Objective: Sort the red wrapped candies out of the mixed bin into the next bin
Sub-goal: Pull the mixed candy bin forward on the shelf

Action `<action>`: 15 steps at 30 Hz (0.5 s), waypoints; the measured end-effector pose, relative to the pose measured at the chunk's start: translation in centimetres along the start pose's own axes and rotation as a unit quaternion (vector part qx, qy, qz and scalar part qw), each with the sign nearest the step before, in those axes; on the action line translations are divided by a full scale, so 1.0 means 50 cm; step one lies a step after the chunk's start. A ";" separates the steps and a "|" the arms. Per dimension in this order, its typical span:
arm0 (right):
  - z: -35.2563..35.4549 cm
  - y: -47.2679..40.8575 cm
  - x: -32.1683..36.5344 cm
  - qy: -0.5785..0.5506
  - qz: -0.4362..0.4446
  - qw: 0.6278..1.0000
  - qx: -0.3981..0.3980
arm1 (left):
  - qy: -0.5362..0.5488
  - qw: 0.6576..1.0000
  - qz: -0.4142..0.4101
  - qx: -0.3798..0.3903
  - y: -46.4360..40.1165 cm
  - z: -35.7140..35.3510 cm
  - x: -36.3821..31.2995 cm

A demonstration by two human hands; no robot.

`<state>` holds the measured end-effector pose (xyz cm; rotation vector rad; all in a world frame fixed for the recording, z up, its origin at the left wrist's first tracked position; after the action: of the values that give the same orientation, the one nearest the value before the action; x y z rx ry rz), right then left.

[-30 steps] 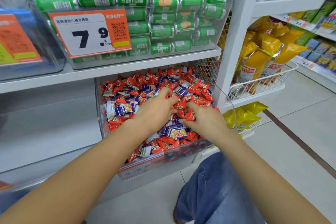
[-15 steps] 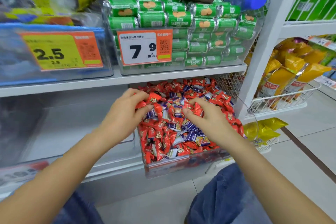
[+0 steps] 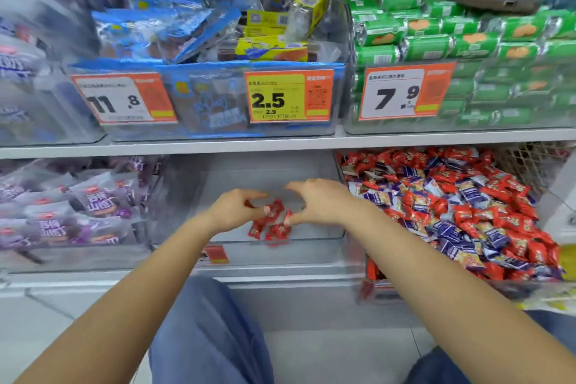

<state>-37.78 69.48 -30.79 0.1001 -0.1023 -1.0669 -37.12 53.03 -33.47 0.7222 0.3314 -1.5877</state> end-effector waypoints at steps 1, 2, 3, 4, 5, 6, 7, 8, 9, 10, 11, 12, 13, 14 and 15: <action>0.003 0.005 -0.006 0.014 -0.002 1.000 -0.006 | 0.012 1.000 0.002 -0.006 -0.001 0.005 0.003; 0.011 0.015 -0.014 0.016 -0.004 0.999 -0.029 | 0.028 0.999 -0.004 -0.020 -0.003 0.013 0.005; 0.021 0.030 -0.023 0.006 -0.006 0.998 -0.063 | 0.042 0.998 -0.012 -0.038 -0.002 0.023 0.005; 0.030 0.050 -0.034 -0.013 -0.005 0.995 -0.097 | 0.053 0.997 -0.020 -0.058 -0.001 0.031 0.007; 0.037 0.074 -0.049 -0.039 -0.002 0.991 -0.130 | 0.059 0.995 -0.026 -0.073 0.002 0.038 0.008; 0.040 0.100 -0.066 -0.065 -0.002 0.985 -0.158 | 0.066 0.994 -0.035 -0.085 0.006 0.043 0.006; 0.041 0.129 -0.085 -0.091 -0.007 0.979 -0.184 | 0.075 0.992 -0.042 -0.096 0.012 0.047 0.002; 0.040 0.159 -0.106 -0.112 -0.019 0.971 -0.208 | 0.086 0.990 -0.051 -0.103 0.018 0.048 -0.007; 0.037 0.190 -0.130 -0.130 -0.035 0.964 -0.228 | 0.097 0.988 -0.058 -0.109 0.024 0.045 -0.019; 0.032 0.220 -0.155 -0.143 -0.054 0.958 -0.241 | 0.109 0.985 -0.063 -0.114 0.029 0.039 -0.034; 0.025 0.248 -0.180 -0.150 -0.075 0.954 -0.248 | 0.119 0.983 -0.069 -0.118 0.032 0.028 -0.051; 0.015 0.274 -0.205 -0.152 -0.098 0.952 -0.248 | 0.125 0.982 -0.077 -0.120 0.034 0.011 -0.072; 0.005 0.296 -0.229 -0.154 -0.122 0.949 -0.245 | 0.125 0.980 -0.091 -0.122 0.036 -0.010 -0.097; -0.007 0.314 -0.254 -0.154 -0.146 0.948 -0.238 | 0.124 0.979 -0.105 -0.124 0.037 -0.037 -0.125; -0.018 0.328 -0.277 -0.150 -0.168 0.946 -0.232 | 0.126 0.977 -0.116 -0.123 0.036 -0.065 -0.153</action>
<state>-30.08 89.52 -30.01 -0.4887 -0.1077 -1.4161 -34.50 60.69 -30.81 0.7110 0.8105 -1.6370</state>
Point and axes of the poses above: each hand's wrist, its own y-axis away from the middle knuckle, its own z-axis out of the back of the hand, x = y × z, the point moved 5 cm from there along -y, towards the middle knuckle, and after that the axes turned 6 degrees about y, right-handed, at the moved point
